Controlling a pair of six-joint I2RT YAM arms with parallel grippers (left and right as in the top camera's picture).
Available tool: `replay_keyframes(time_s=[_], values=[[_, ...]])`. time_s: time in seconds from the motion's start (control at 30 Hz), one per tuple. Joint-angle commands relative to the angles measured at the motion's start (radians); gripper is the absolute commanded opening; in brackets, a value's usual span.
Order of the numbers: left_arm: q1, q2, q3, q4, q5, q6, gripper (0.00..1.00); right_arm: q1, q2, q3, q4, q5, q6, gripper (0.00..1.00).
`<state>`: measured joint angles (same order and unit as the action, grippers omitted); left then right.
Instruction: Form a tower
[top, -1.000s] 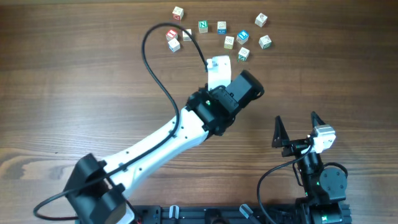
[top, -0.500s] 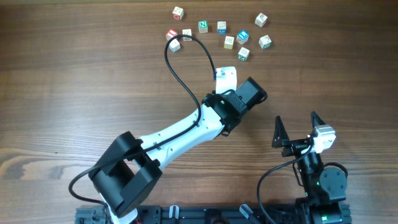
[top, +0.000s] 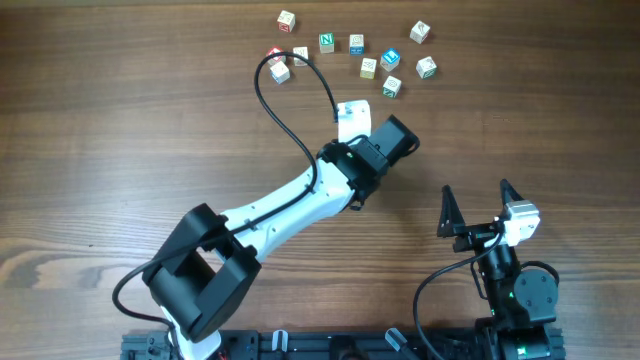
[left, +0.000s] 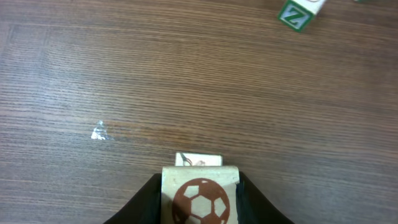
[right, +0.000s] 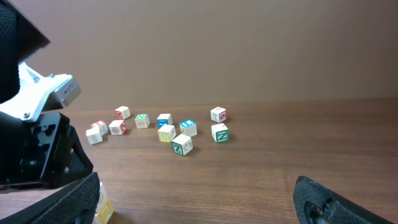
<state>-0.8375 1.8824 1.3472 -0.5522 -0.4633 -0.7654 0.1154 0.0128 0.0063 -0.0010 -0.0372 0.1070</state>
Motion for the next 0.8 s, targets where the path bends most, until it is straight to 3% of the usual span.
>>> replay_keyframes(time_s=[0.0, 0.33, 0.6, 0.77], values=[[0.013, 0.013, -0.006, 0.005, 0.021, -0.001, 0.32, 0.004, -0.005, -0.001, 0.002, -0.013, -0.002, 1.0], [0.012, 0.031, -0.006, 0.018, 0.033, 0.029, 0.43, 0.004, -0.005, -0.001, 0.002, -0.013, -0.002, 1.0], [0.013, 0.037, -0.006, 0.022, 0.032, 0.029, 0.45, 0.004, -0.005, -0.001, 0.002, -0.013, -0.002, 1.0], [0.015, 0.034, -0.005, 0.024, 0.032, 0.029, 0.7, 0.004, -0.005, -0.001, 0.002, -0.013, -0.002, 1.0]])
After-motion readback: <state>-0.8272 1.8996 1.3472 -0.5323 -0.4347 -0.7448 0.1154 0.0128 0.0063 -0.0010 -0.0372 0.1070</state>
